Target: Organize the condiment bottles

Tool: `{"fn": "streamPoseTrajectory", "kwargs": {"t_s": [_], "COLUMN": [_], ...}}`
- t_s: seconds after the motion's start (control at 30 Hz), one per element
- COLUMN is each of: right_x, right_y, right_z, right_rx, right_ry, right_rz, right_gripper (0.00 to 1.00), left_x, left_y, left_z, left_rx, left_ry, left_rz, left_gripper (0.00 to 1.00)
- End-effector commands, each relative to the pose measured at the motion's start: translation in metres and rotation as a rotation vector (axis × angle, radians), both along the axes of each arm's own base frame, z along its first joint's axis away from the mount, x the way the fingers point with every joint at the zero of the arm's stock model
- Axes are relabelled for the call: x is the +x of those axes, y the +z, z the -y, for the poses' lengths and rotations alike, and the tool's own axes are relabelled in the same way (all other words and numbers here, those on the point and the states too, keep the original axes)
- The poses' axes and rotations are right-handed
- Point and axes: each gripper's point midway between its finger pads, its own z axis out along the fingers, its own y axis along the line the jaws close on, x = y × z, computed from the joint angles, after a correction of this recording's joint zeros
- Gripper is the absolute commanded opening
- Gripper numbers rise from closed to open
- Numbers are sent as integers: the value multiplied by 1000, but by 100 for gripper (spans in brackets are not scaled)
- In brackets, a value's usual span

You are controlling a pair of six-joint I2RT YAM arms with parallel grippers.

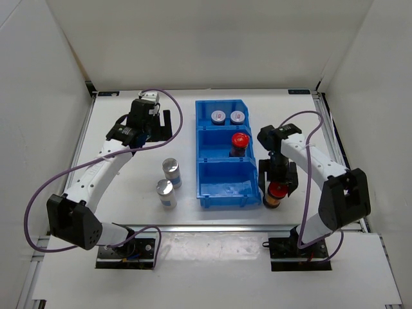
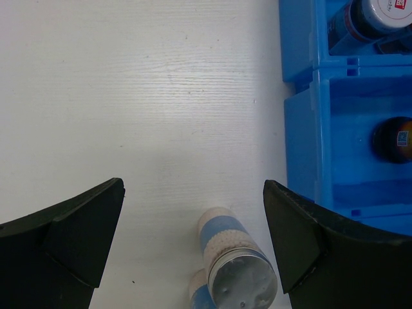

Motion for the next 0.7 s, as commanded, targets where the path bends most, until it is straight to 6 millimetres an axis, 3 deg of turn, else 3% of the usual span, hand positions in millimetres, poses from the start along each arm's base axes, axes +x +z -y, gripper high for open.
{"fn": "streamPoseTrajectory", "kwargs": {"t_s": [0.0, 0.17, 0.27, 0.3, 0.4, 0.43, 0.5, 0.6, 0.67], "right_x": [1, 9, 24, 39, 63, 79, 95, 117, 130], "right_y": [1, 13, 40, 63, 104, 134, 158, 198, 210], "right_z": [3, 8, 14, 11, 10, 3, -3, -23, -56], "right_rx": [-31, -57, -98, -77, -83, -32, -8, 79, 203], "right_ry": [-14, -8, -20, -24, -24, -37, -37, 11, 108], "right_rz": [2, 45, 132, 220, 359, 463, 541, 670, 712], "right_gripper": [85, 56, 25, 21, 9, 6, 0, 0, 0], "left_x": [-3, -5, -5, -5, -4, -4, -4, -3, -3], "left_y": [15, 15, 15, 15, 15, 15, 15, 12, 12], "left_z": [-3, -7, -7, -7, -9, -9, -9, -8, -8], "left_rx": [-11, 0, 0, 0, 6, 6, 6, 9, 9], "left_ry": [4, 18, 18, 18, 25, 25, 25, 25, 25], "left_rz": [47, 51, 51, 51, 53, 53, 53, 44, 44], "left_gripper": [100, 100, 100, 100, 100, 100, 100, 100, 100]}}
